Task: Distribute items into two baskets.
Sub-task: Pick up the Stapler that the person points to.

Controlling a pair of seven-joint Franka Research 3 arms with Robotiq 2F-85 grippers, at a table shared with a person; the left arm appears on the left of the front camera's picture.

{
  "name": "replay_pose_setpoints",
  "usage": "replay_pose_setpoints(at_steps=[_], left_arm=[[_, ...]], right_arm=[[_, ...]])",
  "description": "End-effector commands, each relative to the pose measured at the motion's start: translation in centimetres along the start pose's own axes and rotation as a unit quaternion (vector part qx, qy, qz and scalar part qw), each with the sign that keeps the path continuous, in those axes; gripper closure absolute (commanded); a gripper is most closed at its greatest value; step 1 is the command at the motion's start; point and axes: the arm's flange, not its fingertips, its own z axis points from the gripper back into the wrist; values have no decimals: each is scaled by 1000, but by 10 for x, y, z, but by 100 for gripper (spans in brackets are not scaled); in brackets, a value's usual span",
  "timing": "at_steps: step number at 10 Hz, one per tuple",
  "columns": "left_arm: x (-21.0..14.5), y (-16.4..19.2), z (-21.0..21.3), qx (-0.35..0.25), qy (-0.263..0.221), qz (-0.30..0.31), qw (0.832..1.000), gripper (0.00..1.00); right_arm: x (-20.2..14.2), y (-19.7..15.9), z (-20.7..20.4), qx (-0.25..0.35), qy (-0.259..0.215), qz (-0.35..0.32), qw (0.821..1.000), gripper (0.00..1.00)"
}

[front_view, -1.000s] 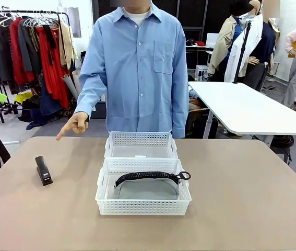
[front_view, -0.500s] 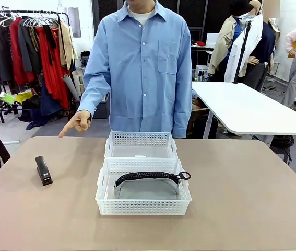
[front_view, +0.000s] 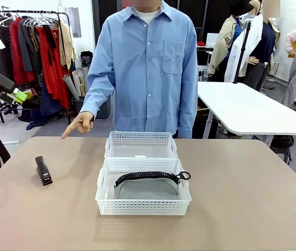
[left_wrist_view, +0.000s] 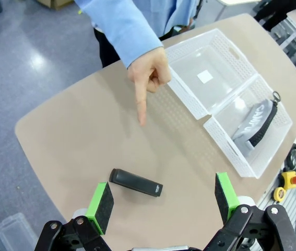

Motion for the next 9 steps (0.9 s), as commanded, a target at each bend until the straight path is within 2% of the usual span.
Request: replay_pose_setpoints(at_steps=[1, 4, 6, 7, 9], left_arm=[[11, 2, -7, 22, 32, 23, 999, 0], [19, -2, -29, 57, 66, 58, 994, 0], [18, -10, -46, 95, 91, 95, 987, 0], [17, -12, -54, 114, 103, 117, 981, 0], [18, -17, -78, 167, 133, 166, 963, 0]], right_arm=[[14, -16, -8, 14, -27, -7, 1000, 0], [31, -23, -22, 28, -35, -9, 999, 0], [36, -25, -25, 34, -62, -1, 997, 0], [27, -18, -21, 28, -22, -19, 999, 0], [27, -18, -21, 28, -22, -19, 999, 0]])
